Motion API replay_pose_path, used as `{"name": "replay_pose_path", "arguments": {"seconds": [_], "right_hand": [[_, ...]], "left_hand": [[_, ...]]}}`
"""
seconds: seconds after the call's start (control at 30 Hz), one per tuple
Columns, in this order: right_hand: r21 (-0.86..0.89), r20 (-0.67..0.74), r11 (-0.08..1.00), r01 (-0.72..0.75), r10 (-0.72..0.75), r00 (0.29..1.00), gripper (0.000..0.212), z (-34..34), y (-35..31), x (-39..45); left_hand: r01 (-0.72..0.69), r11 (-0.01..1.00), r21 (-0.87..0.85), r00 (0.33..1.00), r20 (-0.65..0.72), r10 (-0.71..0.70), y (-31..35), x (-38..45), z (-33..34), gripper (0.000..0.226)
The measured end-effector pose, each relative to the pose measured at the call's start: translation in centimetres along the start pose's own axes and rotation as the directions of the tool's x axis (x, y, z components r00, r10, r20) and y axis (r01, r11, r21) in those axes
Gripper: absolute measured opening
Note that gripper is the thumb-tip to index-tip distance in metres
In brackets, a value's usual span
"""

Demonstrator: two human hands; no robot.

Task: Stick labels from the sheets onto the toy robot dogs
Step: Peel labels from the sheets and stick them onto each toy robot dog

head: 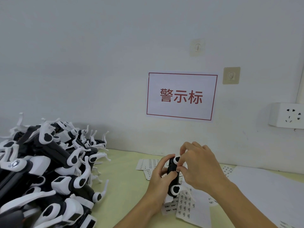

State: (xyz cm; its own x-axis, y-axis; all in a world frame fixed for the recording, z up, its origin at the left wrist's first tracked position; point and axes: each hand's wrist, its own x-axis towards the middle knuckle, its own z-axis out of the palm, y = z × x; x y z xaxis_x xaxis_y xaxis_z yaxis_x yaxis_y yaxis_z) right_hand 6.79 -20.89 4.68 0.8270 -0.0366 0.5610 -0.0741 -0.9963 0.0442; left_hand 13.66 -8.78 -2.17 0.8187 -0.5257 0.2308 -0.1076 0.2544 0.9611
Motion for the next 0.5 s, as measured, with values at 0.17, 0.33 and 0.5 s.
{"name": "replay_pose_path", "arguments": {"seconds": [0.17,0.33,0.5], "right_hand": [[-0.022,-0.011,1.0,-0.021,0.021,1.0,0.016,0.03,-0.18,0.08],[-0.051,-0.04,0.998,-0.049,0.047,0.998,0.017,0.24,-0.38,0.14],[-0.083,-0.064,0.992,-0.097,0.092,0.994,0.022,0.3,-0.2,0.32]], "left_hand": [[0.0,1.0,0.005,1.0,0.004,0.0,-0.16,0.14,-0.07,0.054],[-0.003,1.0,0.012,1.0,0.005,0.003,-0.45,0.36,-0.2,0.054],[-0.016,1.0,0.006,1.0,0.016,0.016,-0.55,0.38,-0.23,0.055]]}}
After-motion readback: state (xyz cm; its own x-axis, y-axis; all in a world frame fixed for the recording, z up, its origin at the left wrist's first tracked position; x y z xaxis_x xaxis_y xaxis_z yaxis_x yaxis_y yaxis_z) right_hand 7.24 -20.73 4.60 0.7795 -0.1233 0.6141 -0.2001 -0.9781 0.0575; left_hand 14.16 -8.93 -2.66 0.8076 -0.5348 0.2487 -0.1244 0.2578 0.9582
